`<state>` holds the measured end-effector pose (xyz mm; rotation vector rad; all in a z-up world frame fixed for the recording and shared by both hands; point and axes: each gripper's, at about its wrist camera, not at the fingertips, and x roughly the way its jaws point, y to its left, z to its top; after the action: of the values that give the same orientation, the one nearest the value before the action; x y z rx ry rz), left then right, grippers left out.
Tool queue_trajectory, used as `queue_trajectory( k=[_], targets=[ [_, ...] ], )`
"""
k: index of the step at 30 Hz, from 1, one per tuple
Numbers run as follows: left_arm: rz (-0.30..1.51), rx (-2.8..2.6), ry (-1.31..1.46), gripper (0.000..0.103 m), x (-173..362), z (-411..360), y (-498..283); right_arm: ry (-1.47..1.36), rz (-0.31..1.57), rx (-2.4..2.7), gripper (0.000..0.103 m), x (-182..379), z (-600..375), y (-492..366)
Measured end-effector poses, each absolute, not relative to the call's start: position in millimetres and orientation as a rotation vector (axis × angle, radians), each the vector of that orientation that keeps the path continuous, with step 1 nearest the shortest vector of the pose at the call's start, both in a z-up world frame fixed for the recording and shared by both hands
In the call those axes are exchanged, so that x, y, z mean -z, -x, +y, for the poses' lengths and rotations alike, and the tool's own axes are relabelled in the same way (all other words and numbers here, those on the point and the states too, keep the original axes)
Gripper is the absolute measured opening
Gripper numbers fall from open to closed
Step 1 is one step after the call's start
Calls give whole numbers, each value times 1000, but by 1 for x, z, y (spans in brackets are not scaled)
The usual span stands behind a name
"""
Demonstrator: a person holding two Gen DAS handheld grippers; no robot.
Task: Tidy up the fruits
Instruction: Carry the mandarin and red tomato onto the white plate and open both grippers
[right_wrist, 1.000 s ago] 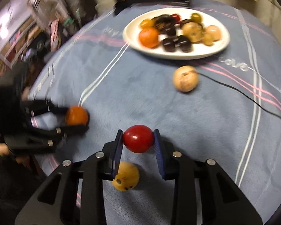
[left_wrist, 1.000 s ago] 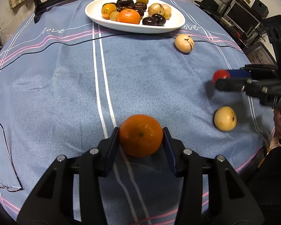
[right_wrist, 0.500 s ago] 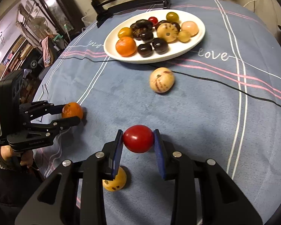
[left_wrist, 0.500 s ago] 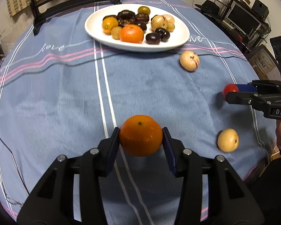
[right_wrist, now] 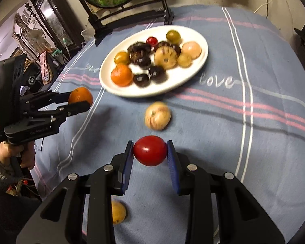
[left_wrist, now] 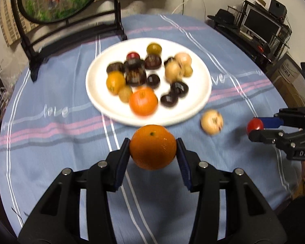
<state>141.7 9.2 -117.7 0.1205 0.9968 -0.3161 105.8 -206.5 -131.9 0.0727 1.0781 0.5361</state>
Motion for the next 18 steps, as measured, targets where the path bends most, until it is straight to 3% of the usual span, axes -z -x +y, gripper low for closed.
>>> queue_trajectory(
  k=[18],
  targets=[
    [928,320,-126,46,100,2,-231,-24,958,-556,33,90,-181,-201]
  ],
)
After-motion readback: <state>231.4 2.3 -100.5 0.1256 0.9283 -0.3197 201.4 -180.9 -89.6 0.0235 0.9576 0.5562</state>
